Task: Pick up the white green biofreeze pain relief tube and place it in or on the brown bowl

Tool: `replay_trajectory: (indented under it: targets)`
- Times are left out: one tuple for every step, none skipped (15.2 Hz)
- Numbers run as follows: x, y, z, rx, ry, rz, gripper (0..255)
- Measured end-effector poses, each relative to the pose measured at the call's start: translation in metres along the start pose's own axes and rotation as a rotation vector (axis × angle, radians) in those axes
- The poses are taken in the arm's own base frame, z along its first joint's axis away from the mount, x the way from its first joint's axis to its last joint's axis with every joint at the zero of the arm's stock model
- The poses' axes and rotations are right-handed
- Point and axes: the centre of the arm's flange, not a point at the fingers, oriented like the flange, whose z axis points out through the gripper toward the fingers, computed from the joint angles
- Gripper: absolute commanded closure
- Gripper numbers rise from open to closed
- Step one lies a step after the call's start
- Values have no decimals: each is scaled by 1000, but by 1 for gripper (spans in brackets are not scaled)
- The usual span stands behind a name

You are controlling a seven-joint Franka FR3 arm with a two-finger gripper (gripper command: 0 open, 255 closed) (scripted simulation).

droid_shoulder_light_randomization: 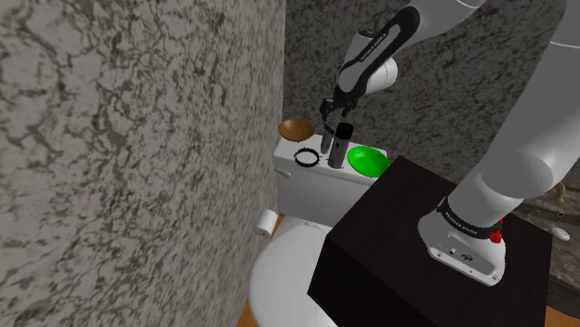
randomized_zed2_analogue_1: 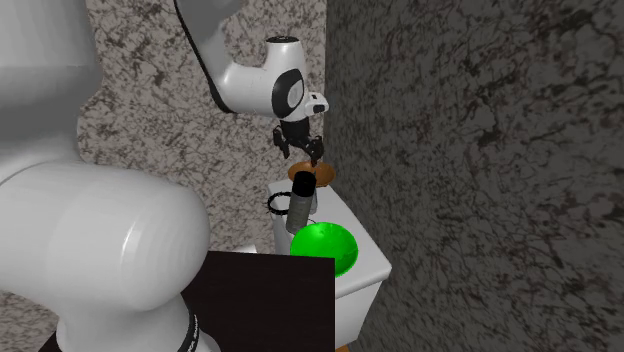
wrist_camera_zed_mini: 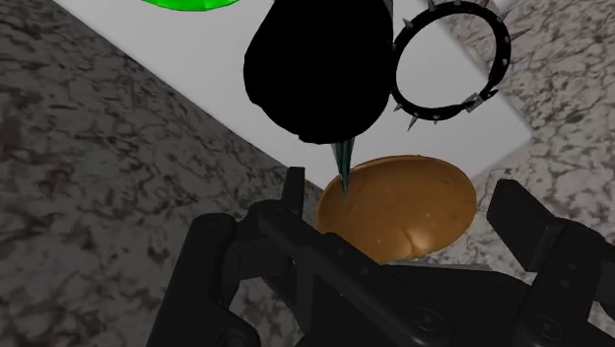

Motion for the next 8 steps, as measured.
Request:
replay_trajectory:
  targets:
    - [4,2,13,-3,7,8,0]
    - [9,3,24,-6,15,16,0]
    - [14,6,35,-8,22,23,0]
    - [21,6,45,-11,30,31,0]
    - [25,10,57,-14,37,38,0]
    - [30,12,65,-15,41,42,0]
    - [31,13,71,-16,43,44,0]
    - [34,14,77,-16,44,45,0]
